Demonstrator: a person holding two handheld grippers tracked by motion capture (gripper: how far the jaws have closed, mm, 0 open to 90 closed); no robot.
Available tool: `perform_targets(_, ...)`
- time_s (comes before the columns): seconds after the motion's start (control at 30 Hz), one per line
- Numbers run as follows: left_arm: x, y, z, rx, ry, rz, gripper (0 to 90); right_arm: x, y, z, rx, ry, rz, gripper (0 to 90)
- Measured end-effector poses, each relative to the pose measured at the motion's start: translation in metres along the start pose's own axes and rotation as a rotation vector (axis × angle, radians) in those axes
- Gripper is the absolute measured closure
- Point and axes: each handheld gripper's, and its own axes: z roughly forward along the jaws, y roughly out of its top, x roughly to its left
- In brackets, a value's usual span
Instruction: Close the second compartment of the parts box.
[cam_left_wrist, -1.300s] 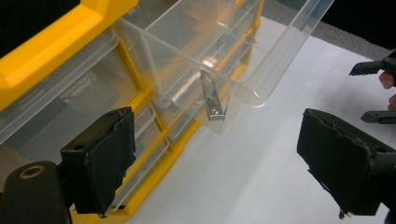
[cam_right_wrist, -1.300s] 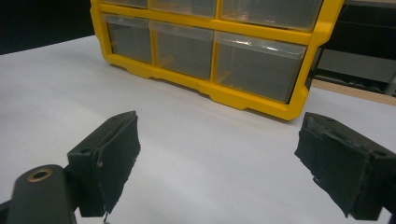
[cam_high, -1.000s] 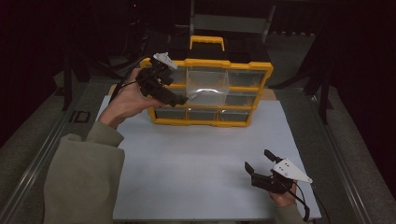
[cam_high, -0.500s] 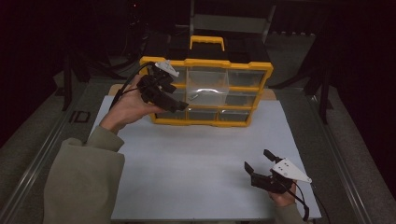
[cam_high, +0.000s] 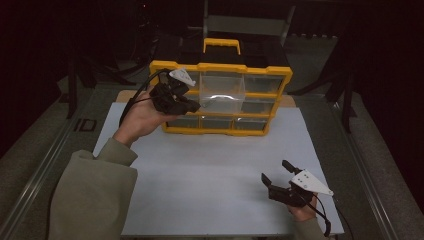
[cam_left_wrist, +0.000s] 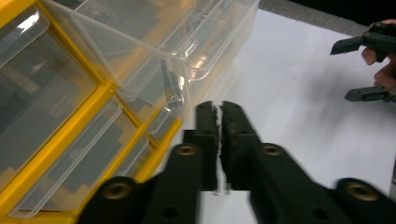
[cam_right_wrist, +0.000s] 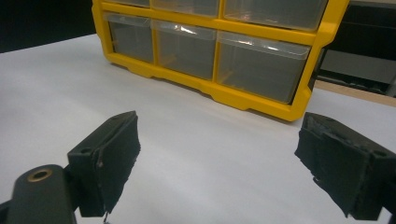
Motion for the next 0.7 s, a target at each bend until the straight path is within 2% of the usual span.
perform_targets(0.4, -0.01, 0.005, 0.017, 0.022, 0.002, 0.051, 90.0, 0.001, 0.001, 0.001, -0.002, 0.004, -0.002, 12.7)
perform_targets(0.7, -0.01, 0.004, 0.031, 0.007, 0.016, 0.042, 90.0, 0.001, 0.001, 0.001, -0.002, 0.006, -0.004, 12.7)
